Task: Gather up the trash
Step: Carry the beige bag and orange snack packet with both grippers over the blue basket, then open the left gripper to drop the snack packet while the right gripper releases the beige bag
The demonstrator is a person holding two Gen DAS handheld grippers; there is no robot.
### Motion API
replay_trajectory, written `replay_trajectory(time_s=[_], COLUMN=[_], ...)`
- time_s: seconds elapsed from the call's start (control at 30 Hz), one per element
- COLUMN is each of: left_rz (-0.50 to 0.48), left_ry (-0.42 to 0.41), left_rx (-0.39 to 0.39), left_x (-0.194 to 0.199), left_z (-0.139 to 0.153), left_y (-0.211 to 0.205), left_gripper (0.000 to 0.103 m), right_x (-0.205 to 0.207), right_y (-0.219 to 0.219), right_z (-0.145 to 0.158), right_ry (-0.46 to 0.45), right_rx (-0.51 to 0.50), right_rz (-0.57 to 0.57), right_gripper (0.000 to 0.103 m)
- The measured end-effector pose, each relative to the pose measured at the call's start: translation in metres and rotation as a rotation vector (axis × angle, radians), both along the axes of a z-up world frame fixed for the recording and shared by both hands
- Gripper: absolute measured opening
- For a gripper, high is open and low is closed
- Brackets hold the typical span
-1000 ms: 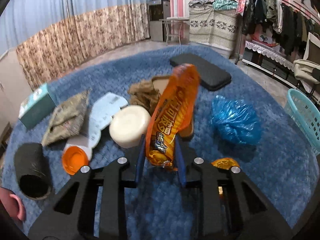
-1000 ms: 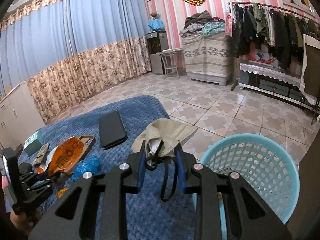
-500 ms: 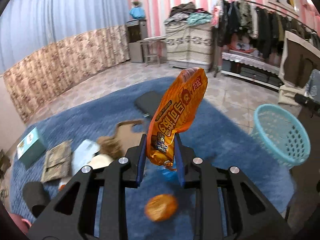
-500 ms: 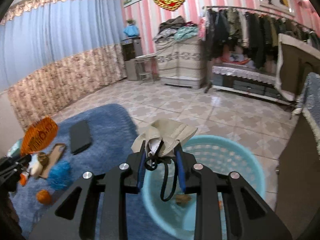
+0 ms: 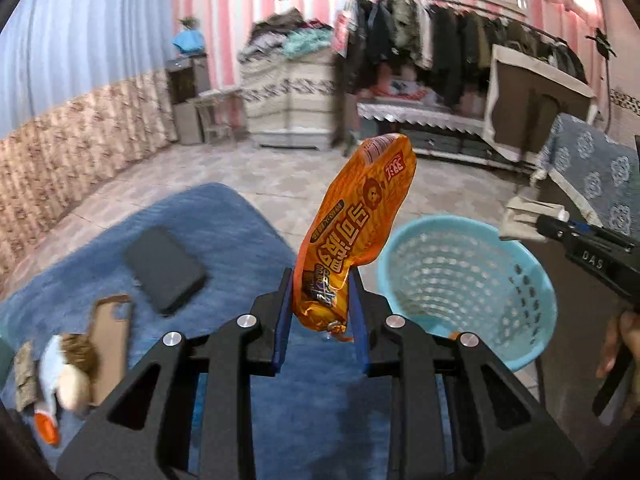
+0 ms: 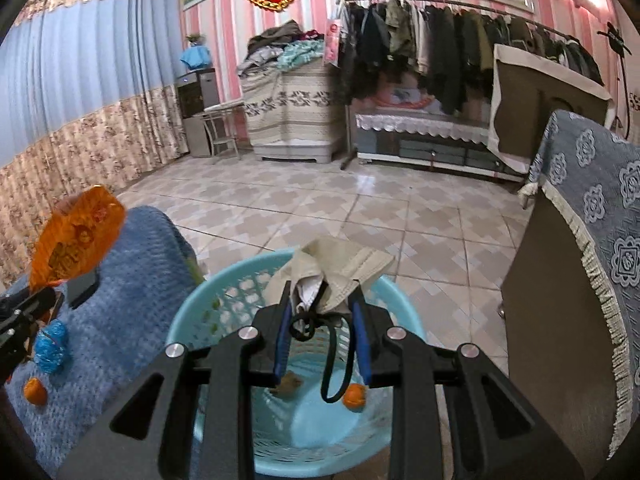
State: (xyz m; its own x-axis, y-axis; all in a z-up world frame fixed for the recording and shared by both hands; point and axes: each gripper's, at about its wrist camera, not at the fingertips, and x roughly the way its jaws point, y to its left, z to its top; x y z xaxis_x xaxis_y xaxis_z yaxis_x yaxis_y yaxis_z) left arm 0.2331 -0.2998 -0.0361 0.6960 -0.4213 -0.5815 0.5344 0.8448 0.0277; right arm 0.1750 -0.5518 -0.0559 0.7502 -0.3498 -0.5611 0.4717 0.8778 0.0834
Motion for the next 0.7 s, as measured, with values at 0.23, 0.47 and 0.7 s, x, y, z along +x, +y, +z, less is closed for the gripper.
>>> replay_trajectory(time_s=[0.23,0.47,0.7], left_rz=[-0.077,-0.158,-0.195], left_ry=[0.019,0.035,0.024], left_rx=[0.030,0.078,0.104], left_x=[0.000,0.000,0.001], left_z=[-0.022,-0.037,-0.044], left_y=[-0.049,-0.092,-0.110], left_gripper=[0.025,0.025,0.032], right_x=[-0.005,-0.009,-0.012], right_y=[-0.023,-0.043,-0.047], right_z=[-0.005,-0.013,-0.017], right_ry=[0.006,0.004,-0.001], right_rx=[0.023,0.070,0.090], right_rz=[-0.046,-0.095,-0.111], right_gripper=[0.027,0.027,0.027])
